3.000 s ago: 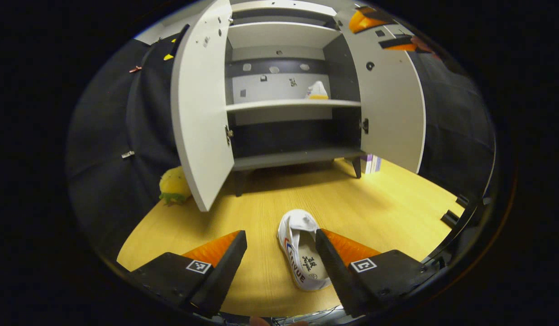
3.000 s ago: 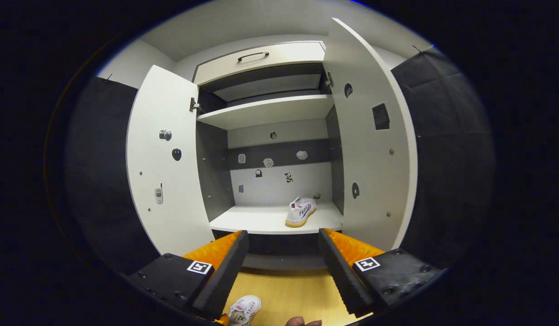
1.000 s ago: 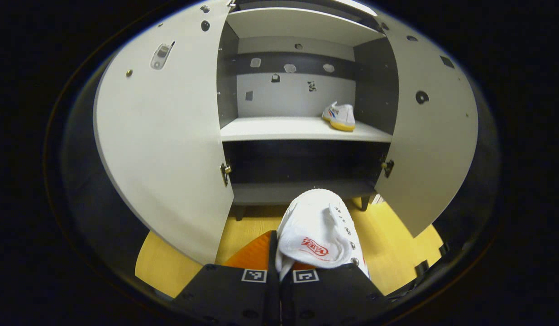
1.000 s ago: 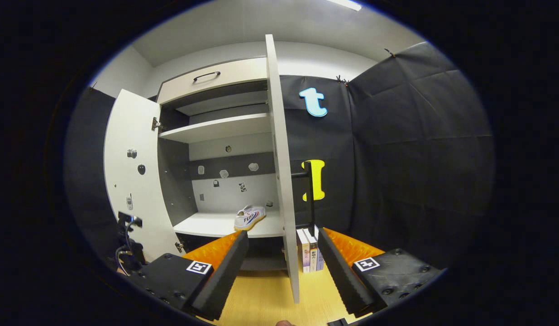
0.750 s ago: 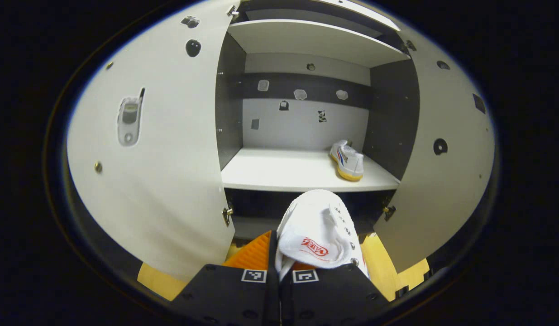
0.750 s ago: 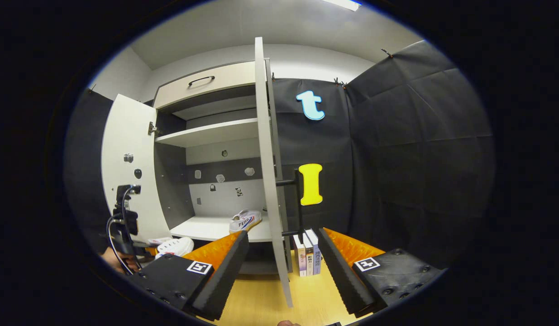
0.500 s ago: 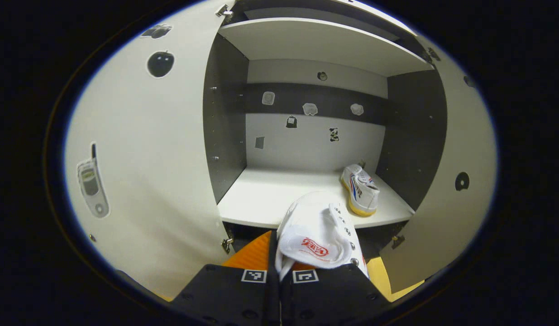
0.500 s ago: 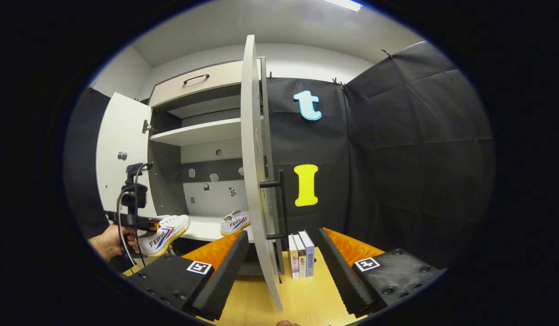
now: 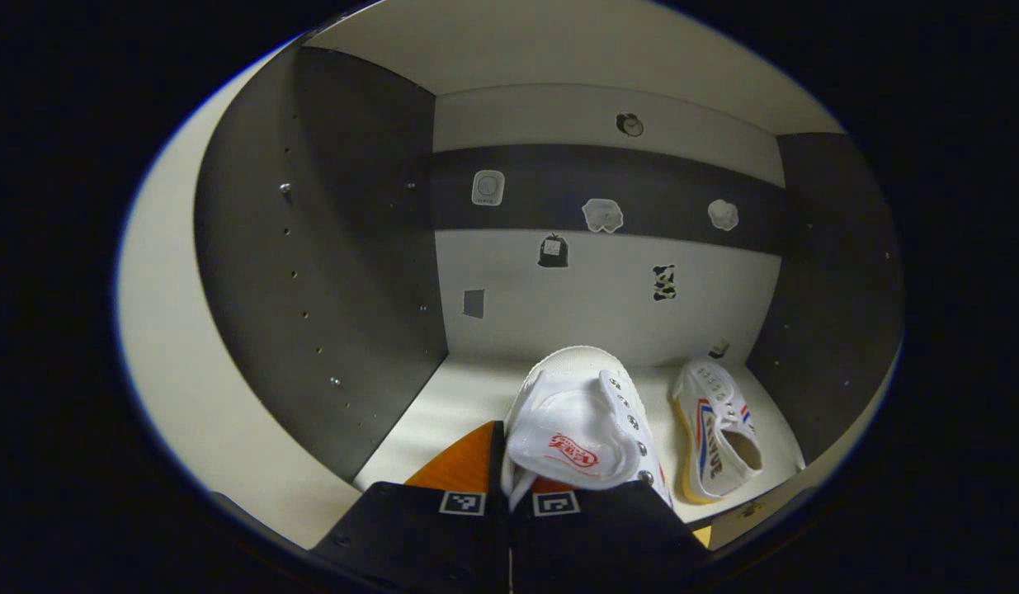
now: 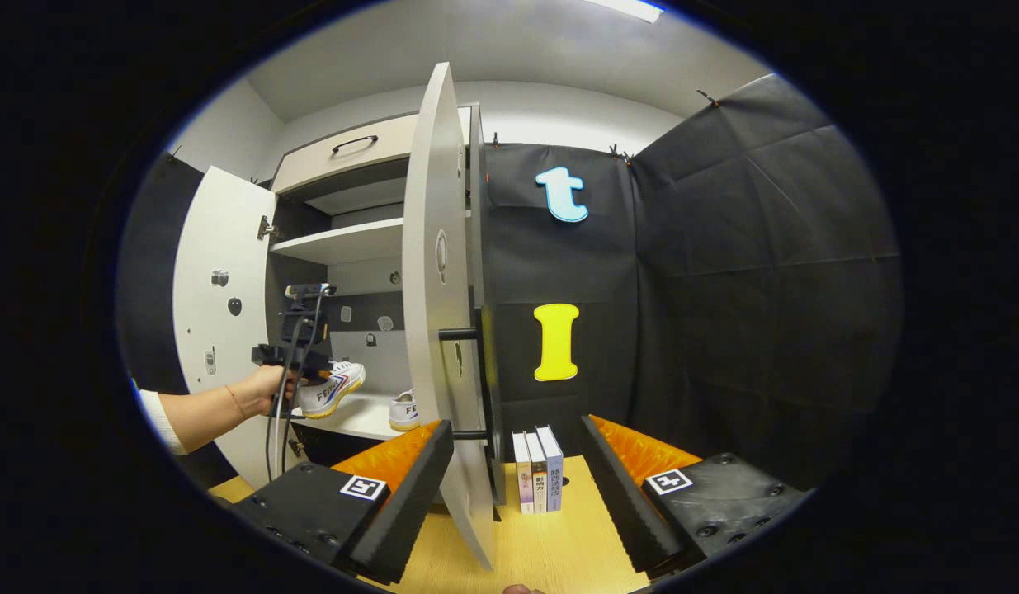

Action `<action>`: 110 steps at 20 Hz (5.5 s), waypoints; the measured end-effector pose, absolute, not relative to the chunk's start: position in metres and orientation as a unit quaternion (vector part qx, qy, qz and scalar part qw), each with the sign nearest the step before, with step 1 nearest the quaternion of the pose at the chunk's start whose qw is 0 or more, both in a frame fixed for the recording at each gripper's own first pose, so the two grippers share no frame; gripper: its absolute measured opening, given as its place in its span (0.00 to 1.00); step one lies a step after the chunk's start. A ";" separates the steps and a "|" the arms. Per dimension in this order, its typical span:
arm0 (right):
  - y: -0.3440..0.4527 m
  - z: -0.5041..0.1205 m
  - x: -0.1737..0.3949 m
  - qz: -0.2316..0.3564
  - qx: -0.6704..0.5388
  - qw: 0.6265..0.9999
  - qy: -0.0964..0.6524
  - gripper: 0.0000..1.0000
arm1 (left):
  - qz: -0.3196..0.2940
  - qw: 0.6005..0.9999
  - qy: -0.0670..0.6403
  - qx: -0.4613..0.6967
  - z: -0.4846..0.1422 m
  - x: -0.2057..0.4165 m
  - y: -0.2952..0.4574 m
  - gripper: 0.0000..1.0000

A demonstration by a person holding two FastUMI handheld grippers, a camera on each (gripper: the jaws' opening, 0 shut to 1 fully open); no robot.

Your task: Grab one shoe with the right hand and put it into the shoe cabinet, grab the other shoe with the left hand and put it into the shoe cabinet; then close the right door with the right hand and the left door with the left hand.

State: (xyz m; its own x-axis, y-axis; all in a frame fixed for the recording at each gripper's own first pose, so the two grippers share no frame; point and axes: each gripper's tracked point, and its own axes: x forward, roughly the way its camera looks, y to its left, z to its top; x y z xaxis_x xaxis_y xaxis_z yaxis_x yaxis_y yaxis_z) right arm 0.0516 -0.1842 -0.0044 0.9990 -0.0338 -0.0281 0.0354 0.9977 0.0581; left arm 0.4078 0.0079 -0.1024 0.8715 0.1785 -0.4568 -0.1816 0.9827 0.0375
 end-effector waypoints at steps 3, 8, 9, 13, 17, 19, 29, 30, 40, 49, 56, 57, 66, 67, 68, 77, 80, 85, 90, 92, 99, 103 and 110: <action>-0.193 -0.009 0.054 -0.021 0.031 0.999 0.017 0.98 | 0.104 0.961 0.255 0.015 -0.120 0.439 0.007 0.07; -0.197 -0.016 0.054 -0.017 0.041 0.999 0.024 0.98 | 0.118 0.952 0.279 0.046 -0.145 0.477 0.008 0.07; -0.195 -0.017 0.053 -0.015 0.043 0.999 0.024 0.98 | 0.117 0.950 0.285 0.049 -0.150 0.481 0.007 0.06; -0.196 -0.024 0.050 -0.015 0.050 0.998 0.032 0.98 | 0.121 0.940 0.315 0.048 -0.174 0.485 0.007 0.07; -0.205 -0.031 0.045 -0.025 0.066 0.997 0.038 0.98 | 0.119 0.942 0.309 0.060 -0.172 0.487 0.006 0.10; -0.209 -0.030 0.042 -0.031 0.075 0.996 0.037 0.98 | 0.120 0.940 0.310 0.076 -0.169 0.484 0.004 0.16; -0.213 -0.022 0.026 -0.043 0.086 0.995 0.021 0.98 | 0.122 0.953 0.270 0.058 -0.144 0.453 0.012 0.86; -0.213 -0.023 0.025 -0.042 0.088 0.995 0.022 0.98 | 0.115 0.956 0.266 0.046 -0.141 0.449 0.011 0.87; -0.215 -0.020 0.024 -0.062 0.092 0.994 0.023 0.98 | 0.049 0.979 0.190 0.059 -0.082 0.406 -0.020 0.96; -0.225 0.008 0.048 -0.062 0.076 0.995 -0.007 0.98 | -0.008 0.993 0.093 0.066 -0.010 0.312 -0.060 0.96; -0.227 0.013 0.098 -0.056 0.058 0.997 0.003 0.98 | -0.048 0.998 0.043 0.023 0.019 0.219 -0.088 0.96; -0.226 0.012 0.104 -0.053 0.057 0.997 0.006 0.98 | -0.049 0.998 0.043 0.014 0.020 0.208 -0.088 0.96; -0.213 0.007 0.115 -0.051 0.068 0.996 0.021 1.00 | -0.017 0.999 0.050 0.012 0.007 0.132 -0.036 0.96; -0.210 0.007 0.114 -0.052 0.071 0.996 0.021 0.98 | -0.017 0.998 0.052 0.007 0.004 0.126 -0.031 0.96; -0.204 0.005 0.113 -0.054 0.074 0.996 0.022 0.97 | -0.015 0.998 0.053 0.007 0.002 0.119 -0.024 0.96; -0.117 0.000 0.117 0.003 0.089 0.996 0.026 0.96 | 0.024 0.999 0.040 0.016 0.005 0.066 0.037 0.96; -0.060 0.000 0.125 0.048 0.088 0.994 0.032 0.96 | 0.038 0.998 0.042 0.011 0.004 0.049 0.059 0.96; 0.020 0.010 0.113 0.118 0.061 0.991 0.022 0.99 | 0.057 0.997 0.045 -0.001 0.003 0.032 0.090 0.96; 0.037 0.006 0.098 0.114 0.089 0.989 0.032 0.98 | 0.070 0.997 0.042 -0.005 0.005 0.026 0.118 0.97; 0.040 0.003 0.089 0.112 0.088 0.989 0.036 0.98 | 0.073 0.997 0.040 -0.007 0.007 0.021 0.131 0.97; 0.047 0.008 0.061 0.100 0.076 0.992 0.025 0.98 | 0.096 0.995 0.033 -0.008 0.009 0.027 0.192 0.97; 0.044 0.007 0.048 0.086 0.069 0.994 0.023 0.97 | 0.112 0.993 0.027 -0.014 0.013 0.039 0.228 0.97; 0.031 0.006 0.033 0.065 0.059 0.996 0.023 0.98 | 0.116 0.992 0.052 -0.016 -0.017 0.076 0.254 0.96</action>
